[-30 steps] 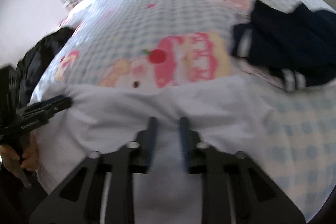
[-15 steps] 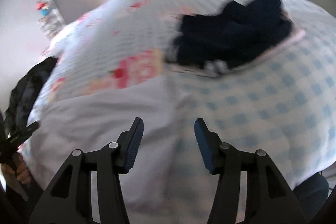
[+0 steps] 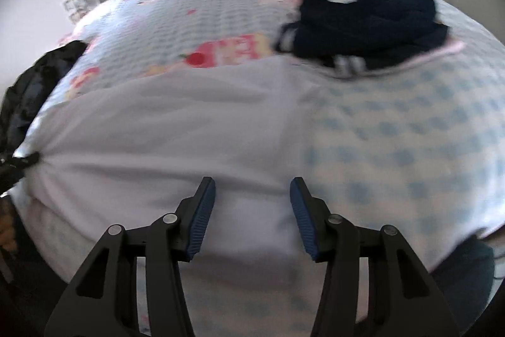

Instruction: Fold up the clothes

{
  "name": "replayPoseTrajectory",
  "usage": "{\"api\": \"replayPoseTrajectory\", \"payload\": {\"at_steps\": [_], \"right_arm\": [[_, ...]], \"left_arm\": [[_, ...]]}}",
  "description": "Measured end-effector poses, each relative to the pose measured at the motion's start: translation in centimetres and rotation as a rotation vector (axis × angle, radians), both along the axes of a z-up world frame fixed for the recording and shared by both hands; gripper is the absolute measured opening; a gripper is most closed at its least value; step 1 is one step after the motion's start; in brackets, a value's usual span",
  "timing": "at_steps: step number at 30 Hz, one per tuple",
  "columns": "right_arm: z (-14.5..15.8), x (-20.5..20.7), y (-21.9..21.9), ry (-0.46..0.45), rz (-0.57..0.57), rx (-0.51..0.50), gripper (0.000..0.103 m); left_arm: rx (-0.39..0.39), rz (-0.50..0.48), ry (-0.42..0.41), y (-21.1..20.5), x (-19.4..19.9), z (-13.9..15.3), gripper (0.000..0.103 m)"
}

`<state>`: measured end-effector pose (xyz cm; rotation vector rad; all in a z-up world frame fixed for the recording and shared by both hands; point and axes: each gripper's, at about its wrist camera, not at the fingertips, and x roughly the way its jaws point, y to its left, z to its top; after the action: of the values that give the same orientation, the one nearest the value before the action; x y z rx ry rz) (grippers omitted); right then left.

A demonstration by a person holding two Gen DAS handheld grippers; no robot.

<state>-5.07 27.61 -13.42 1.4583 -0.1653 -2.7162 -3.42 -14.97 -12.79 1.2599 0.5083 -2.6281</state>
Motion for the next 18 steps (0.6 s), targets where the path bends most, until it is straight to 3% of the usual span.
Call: {"api": "replayPoseTrajectory", "payload": {"at_steps": [3, 7, 10, 12, 13, 17, 18], "right_arm": [[-0.1, 0.8, 1.9, -0.019, -0.035, -0.103, 0.05], [0.1, 1.9, 2.0, -0.022, 0.007, -0.176, 0.05], [-0.3, 2.2, 1.6, -0.037, 0.0, -0.141, 0.051], [-0.7, 2.3, 1.4, -0.049, -0.011, -0.11, 0.047], [-0.8, 2.4, 1.3, -0.054, -0.016, -0.094, 0.043], [-0.4, 3.2, 1.3, -0.039, -0.032, -0.06, 0.043], [-0.1, 3.5, 1.5, -0.026, -0.036, -0.059, 0.043]], "left_arm": [[0.035, -0.031, 0.063, 1.2, 1.0, 1.1, 0.059], [0.204, -0.093, 0.073, 1.6, 2.6, 0.5, 0.06], [0.185, -0.092, -0.033, 1.9, 2.9, -1.5, 0.06], [0.224, -0.123, -0.113, 2.1, 2.8, -2.8, 0.06], [0.22, -0.116, -0.114, 2.1, 2.9, -2.8, 0.06], [0.181, -0.02, -0.082, 1.1, 3.9, -2.1, 0.058], [0.195, 0.006, -0.08, 0.7, 4.2, -2.3, 0.049]]}}
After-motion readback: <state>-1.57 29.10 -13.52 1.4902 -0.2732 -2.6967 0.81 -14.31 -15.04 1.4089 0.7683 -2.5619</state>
